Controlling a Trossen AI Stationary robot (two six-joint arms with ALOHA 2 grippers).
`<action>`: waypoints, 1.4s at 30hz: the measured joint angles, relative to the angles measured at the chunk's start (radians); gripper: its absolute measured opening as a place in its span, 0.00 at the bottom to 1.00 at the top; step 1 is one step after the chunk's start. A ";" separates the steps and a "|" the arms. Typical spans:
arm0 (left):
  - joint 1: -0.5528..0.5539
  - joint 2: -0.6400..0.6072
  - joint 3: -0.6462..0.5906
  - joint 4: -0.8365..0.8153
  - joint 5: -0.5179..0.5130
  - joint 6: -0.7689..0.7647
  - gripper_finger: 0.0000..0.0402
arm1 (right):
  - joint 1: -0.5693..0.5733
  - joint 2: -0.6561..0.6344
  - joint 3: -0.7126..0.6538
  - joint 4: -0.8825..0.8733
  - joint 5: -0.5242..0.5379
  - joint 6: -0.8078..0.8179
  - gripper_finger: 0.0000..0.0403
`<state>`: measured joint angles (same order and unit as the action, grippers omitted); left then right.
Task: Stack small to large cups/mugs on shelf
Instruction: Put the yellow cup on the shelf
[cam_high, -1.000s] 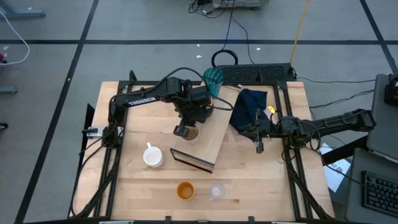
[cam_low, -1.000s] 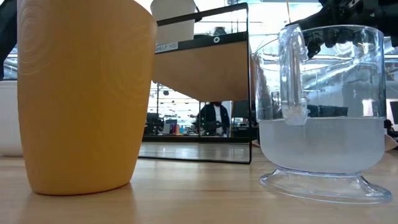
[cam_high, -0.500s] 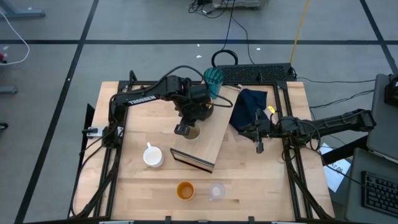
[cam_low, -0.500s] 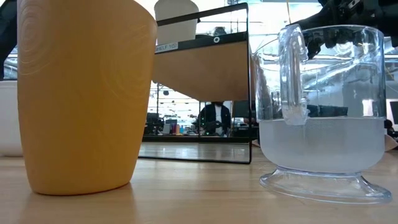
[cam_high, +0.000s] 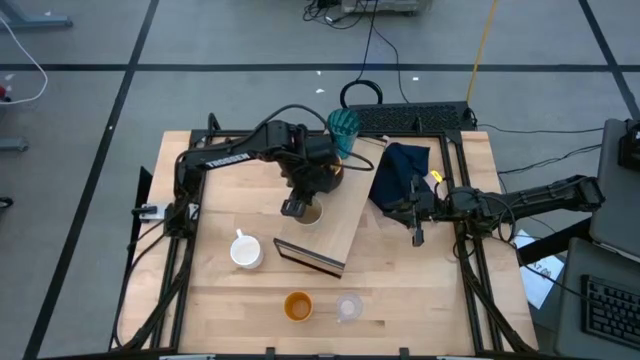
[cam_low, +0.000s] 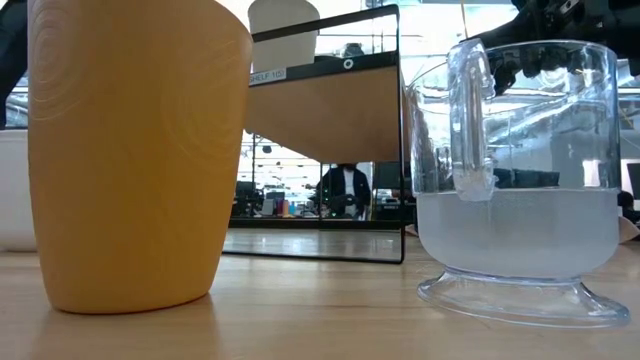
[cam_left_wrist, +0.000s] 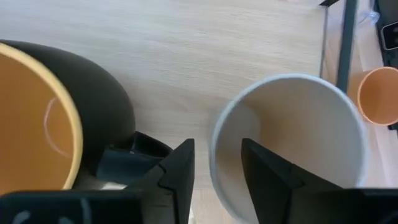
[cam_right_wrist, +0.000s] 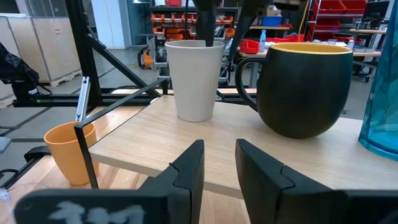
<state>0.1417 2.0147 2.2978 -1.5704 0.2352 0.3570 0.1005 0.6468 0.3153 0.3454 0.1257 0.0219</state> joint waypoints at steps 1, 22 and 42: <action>-0.001 -0.004 0.001 -0.001 0.000 0.000 0.33 | 0.000 0.000 0.000 0.000 0.000 0.000 0.21; -0.129 -0.336 -0.001 -0.001 -0.083 -0.118 0.33 | 0.000 0.000 0.000 0.001 0.000 0.018 0.21; -0.391 -0.978 -0.968 0.602 -0.315 -0.335 0.33 | 0.000 0.000 0.000 0.001 0.000 0.048 0.21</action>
<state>-0.2497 1.0367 1.3297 -0.9688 -0.0794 0.0223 0.1001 0.6464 0.3153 0.3466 0.1257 0.0698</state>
